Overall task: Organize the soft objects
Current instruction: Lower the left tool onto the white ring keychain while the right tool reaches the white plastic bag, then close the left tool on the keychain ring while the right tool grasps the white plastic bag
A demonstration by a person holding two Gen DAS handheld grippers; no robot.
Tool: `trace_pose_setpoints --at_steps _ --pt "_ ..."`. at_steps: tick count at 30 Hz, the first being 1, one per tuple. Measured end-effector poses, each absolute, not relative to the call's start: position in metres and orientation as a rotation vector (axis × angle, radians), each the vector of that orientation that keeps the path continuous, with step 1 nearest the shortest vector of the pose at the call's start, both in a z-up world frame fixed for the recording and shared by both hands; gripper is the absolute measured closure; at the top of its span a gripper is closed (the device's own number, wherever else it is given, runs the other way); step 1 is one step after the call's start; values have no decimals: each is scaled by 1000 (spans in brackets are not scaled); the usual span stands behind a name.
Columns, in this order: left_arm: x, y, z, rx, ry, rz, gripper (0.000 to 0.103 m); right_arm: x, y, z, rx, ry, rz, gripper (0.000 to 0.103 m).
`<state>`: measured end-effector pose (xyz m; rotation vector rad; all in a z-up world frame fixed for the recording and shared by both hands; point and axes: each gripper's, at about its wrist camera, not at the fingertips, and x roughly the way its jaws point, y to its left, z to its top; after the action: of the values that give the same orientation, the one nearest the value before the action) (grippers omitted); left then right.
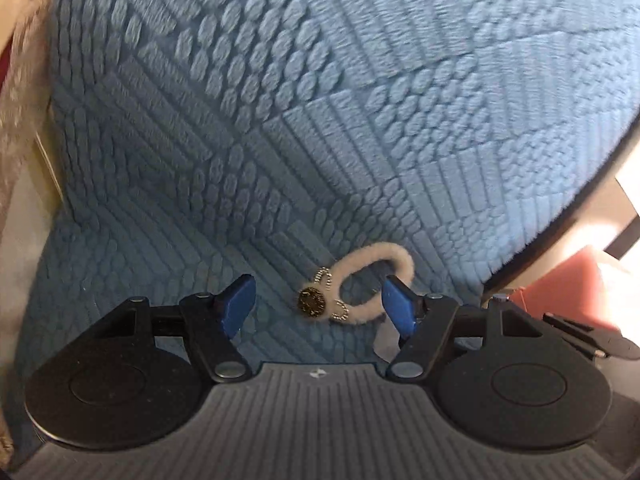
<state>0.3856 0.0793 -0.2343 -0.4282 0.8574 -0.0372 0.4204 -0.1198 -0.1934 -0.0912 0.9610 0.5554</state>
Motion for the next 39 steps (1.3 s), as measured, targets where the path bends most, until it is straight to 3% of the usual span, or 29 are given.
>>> trace_pose_setpoints --at_steps 11,14,19,21,24,34,36,39 --pt "400 78 -252 -445 891 -21 30 435 -106 -224 -102 994 548 46" --pt "404 74 -257 -428 895 -19 30 436 -106 -228 -115 989 549 54" --pt "410 63 -262 -412 894 -38 38 435 -97 -229 -160 1012 549 73" --pt "412 60 -266 -417 892 -38 43 436 -91 -225 -176 1022 541 76" --pt "410 61 -270 -417 881 -32 51 436 -89 -221 -184 1030 530 76" --pt "408 43 -280 -368 844 -87 55 423 -98 -205 -222 1020 532 76" --pt "408 33 -281 -309 846 -93 72 420 -104 -207 -227 1024 530 76" --pt "412 19 -281 -211 856 -65 77 422 -101 -213 -227 1035 524 76"
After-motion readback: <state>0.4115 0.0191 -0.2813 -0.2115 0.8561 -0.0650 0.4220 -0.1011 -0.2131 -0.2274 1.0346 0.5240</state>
